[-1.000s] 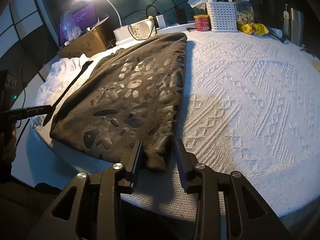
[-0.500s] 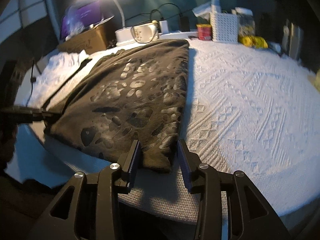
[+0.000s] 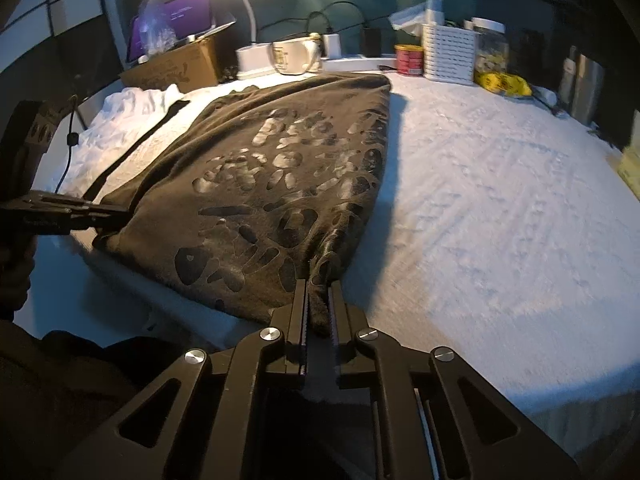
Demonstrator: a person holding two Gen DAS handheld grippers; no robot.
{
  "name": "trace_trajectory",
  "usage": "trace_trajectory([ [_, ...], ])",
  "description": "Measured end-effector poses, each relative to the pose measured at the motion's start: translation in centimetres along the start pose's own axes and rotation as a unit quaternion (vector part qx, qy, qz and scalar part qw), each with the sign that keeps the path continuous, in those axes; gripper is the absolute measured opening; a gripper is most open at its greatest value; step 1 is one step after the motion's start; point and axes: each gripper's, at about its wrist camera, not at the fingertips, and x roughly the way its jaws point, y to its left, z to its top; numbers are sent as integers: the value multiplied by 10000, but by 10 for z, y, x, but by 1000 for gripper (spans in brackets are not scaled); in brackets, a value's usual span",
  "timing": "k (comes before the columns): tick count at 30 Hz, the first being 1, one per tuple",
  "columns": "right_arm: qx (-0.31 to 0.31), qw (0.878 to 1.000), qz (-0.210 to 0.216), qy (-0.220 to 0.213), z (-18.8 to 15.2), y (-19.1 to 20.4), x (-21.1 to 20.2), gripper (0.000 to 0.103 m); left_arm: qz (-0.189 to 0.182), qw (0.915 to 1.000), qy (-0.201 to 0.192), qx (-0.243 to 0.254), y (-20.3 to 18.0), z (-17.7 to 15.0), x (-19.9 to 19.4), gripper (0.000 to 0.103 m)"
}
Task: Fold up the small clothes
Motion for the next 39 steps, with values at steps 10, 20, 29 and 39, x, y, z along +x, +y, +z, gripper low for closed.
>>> trace_trajectory([
  [10,312,9990,117,295,-12,-17,-16,14,-186,9994,213,192,-11,6,4,4],
  [20,468,9987,36,198,22,-39,-24,53,447,9981,-391,177,7,31,-26,75],
  [29,573,9983,100,37,63,-57,-8,53,546,9973,-477,92,6,66,-8,75],
  [39,542,9985,-30,-15,100,-77,12,53,549,9957,-750,4,16,102,6,75],
])
